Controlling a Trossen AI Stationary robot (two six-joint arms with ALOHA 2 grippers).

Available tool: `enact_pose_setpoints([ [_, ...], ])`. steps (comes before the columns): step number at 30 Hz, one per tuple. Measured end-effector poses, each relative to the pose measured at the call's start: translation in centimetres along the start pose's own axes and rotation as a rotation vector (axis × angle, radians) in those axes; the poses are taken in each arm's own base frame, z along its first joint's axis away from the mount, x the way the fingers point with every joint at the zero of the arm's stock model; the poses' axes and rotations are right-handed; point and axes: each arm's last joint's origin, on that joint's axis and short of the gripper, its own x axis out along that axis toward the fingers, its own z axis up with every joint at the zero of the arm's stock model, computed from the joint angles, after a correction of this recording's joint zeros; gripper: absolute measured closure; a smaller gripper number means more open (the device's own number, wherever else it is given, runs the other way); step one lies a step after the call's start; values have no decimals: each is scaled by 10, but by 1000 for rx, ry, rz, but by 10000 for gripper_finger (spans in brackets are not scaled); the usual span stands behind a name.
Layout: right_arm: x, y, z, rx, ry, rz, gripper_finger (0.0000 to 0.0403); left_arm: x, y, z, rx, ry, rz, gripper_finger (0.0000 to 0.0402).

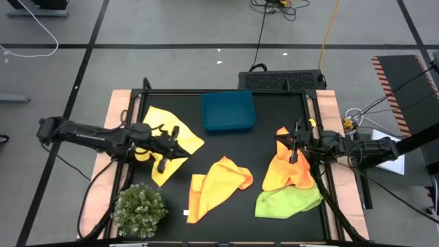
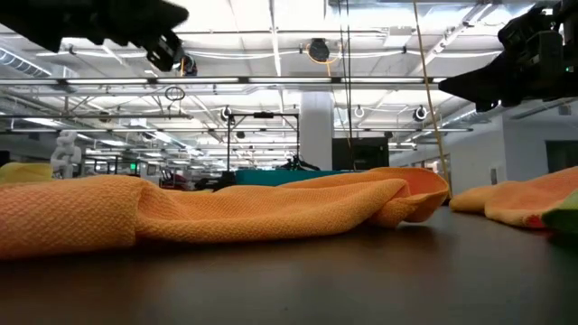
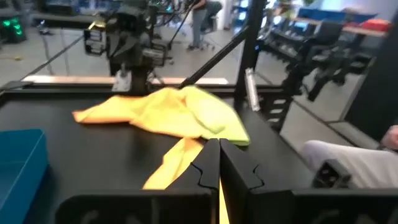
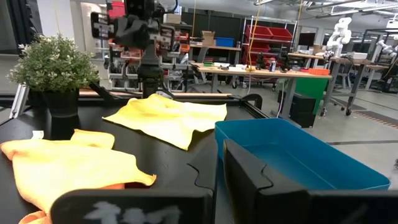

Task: Fold microfiber towels
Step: Fold the left orange microfiber towel

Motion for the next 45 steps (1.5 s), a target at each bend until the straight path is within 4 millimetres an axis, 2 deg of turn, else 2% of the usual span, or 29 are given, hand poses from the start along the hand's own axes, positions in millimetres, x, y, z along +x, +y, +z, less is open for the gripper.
enact_pose_setpoints([
  [8, 0, 0, 0, 0, 0, 0, 387, 23, 0, -23, -147, 132, -7, 396],
  [14, 0, 0, 0, 0, 0, 0, 387, 33, -2, -34, -214, 197, -52, 396],
  [20, 0, 0, 0, 0, 0, 0, 387, 27, -25, -15, -57, 57, -340, 396],
  [27, 0, 0, 0, 0, 0, 0, 387, 16, -49, -4, 89, -37, -370, 396],
  [30, 0, 0, 0, 0, 0, 0, 387, 7, -52, 10, 121, -84, -346, 396],
  [35, 0, 0, 0, 0, 1, 0, 387, 3, -51, 24, 64, 127, -147, 396],
  [37, 0, 0, 0, 0, 1, 0, 387, 4, -53, 36, 79, 182, -80, 396],
  [40, 0, 0, 0, -1, 1, 0, 387, 6, -60, 57, 89, 261, -80, 396],
  [45, 0, 0, 0, 0, 1, 0, 387, 15, -82, 71, 161, 370, -105, 396],
])
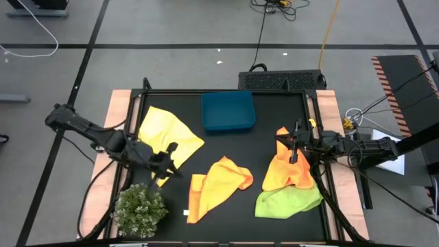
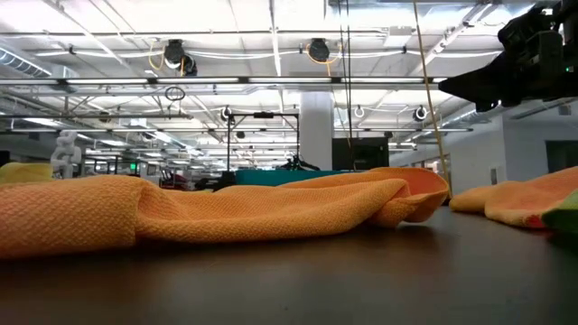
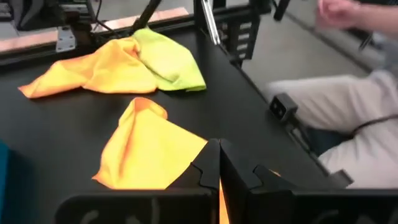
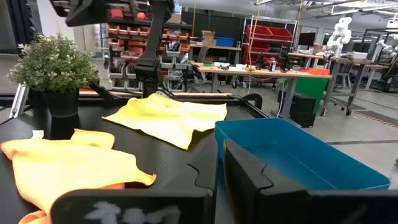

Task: Fold microfiber towels
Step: Fold the left orange microfiber towel

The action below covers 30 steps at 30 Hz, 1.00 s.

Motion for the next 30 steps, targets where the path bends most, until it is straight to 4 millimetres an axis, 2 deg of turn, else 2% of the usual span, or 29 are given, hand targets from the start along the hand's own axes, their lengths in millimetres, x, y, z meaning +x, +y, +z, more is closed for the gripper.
enact_pose_setpoints([
  [4, 0, 0, 0, 1, -4, 0, 387, 14, -20, -1, 23, 116, 22, 396],
  [9, 0, 0, 2, 5, -21, -2, 387, 36, -50, -4, 64, 125, 7, 396],
  [14, 0, 0, 3, 9, -35, -4, 387, 65, -83, -21, 58, 186, -42, 396],
  [17, 0, 0, 4, 9, -36, -3, 387, 89, -110, -36, 123, 190, -96, 396],
  [20, 0, 0, 4, 9, -36, -3, 387, 107, -127, -47, 157, 185, -125, 396],
  [25, 0, 0, 4, 9, -37, -3, 387, 121, -137, -62, 92, 205, -5, 396],
  [27, 0, 0, 4, 9, -38, -3, 387, 130, -134, -69, 36, 219, 71, 396],
  [30, 0, 0, 4, 9, -39, -3, 387, 141, -123, -75, 31, 276, 90, 396],
])
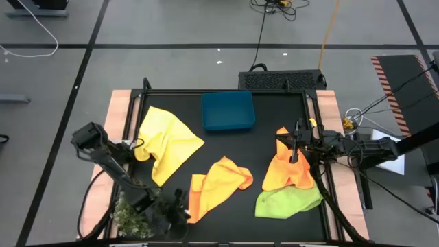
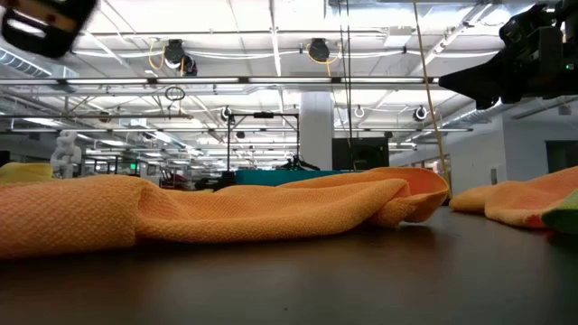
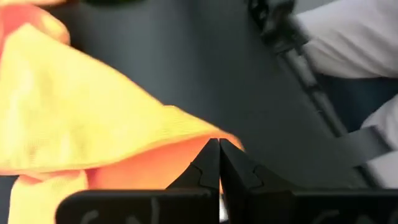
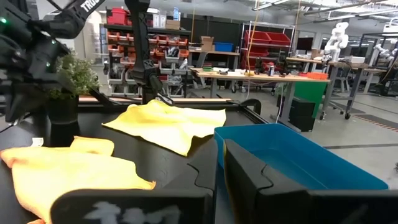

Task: Fold microfiber towels
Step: Fold the left orange microfiber towel

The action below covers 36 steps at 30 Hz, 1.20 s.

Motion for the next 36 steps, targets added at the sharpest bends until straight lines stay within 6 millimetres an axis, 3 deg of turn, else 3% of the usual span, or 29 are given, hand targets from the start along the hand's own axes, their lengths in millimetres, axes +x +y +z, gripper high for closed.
enact_pose_setpoints([
  [4, 0, 0, 0, 0, 0, 0, 387, -5, 18, 9, 33, -6, -7, 388],
  [11, 0, 0, 0, 0, 0, 0, 387, -28, 71, 23, -100, 19, 26, 335],
  [17, 0, 0, 0, 0, 1, 0, 387, -11, 97, 15, -137, 127, 41, 300],
  [24, 0, 0, 0, 0, 0, 1, 387, 1, 104, 0, -64, 267, 122, 277],
  [29, 0, 0, 0, 0, 0, 1, 387, 14, 91, -10, 105, 328, 95, 262],
  [36, 0, 0, 0, 0, 0, 1, 387, 33, 88, -22, 180, 386, 219, 224],
])
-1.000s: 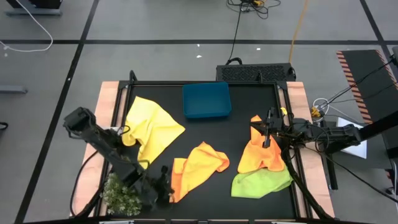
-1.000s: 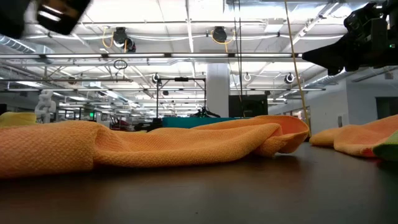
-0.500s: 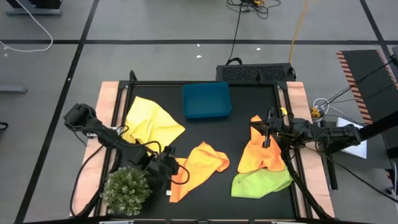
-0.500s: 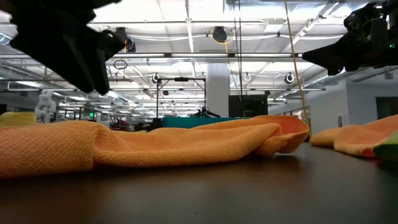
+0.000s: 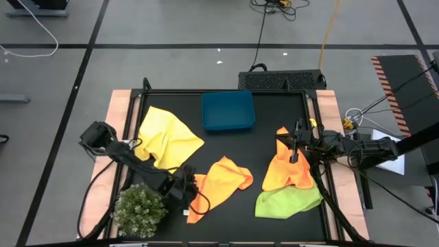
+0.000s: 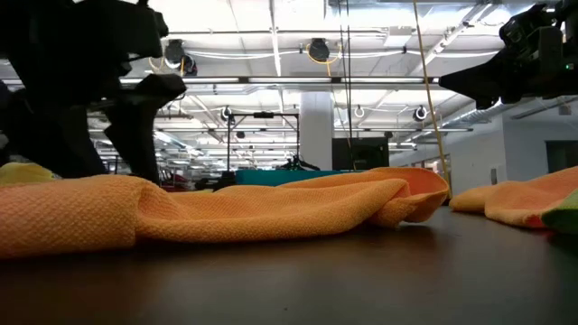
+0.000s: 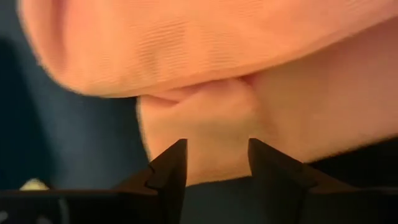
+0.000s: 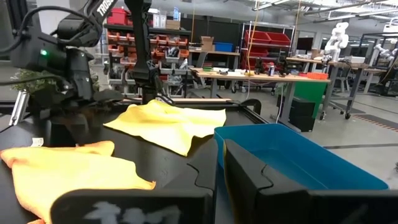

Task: Fold microfiber towels
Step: Fold the left orange microfiber towel

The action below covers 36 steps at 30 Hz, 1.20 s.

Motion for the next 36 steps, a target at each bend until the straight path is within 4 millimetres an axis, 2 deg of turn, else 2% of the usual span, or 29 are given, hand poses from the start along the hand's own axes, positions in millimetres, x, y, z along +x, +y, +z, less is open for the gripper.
enact_pose_setpoints([
  [5, 0, 0, 0, 0, 0, 0, 387, -3, -8, 3, 10, -44, 7, 193],
  [10, 0, 0, 0, 0, 0, 0, 387, -15, -23, 5, 44, -95, -3, 175],
  [15, 0, 0, 0, 0, 0, 0, 387, -18, -35, 3, 72, -102, 30, 179],
  [21, 0, 0, 0, 0, 0, 0, 387, -6, -34, 1, 77, -61, 83, 194],
  [25, 0, 0, 0, 0, 0, 0, 387, 13, -28, -3, 70, 1, 132, 213],
  [29, 0, 0, 0, 0, 0, 0, 387, 17, -24, -3, 87, 13, 172, 245],
  [36, 0, 0, 0, 0, 0, 0, 387, -3, -15, 2, 88, -48, 200, 344],
])
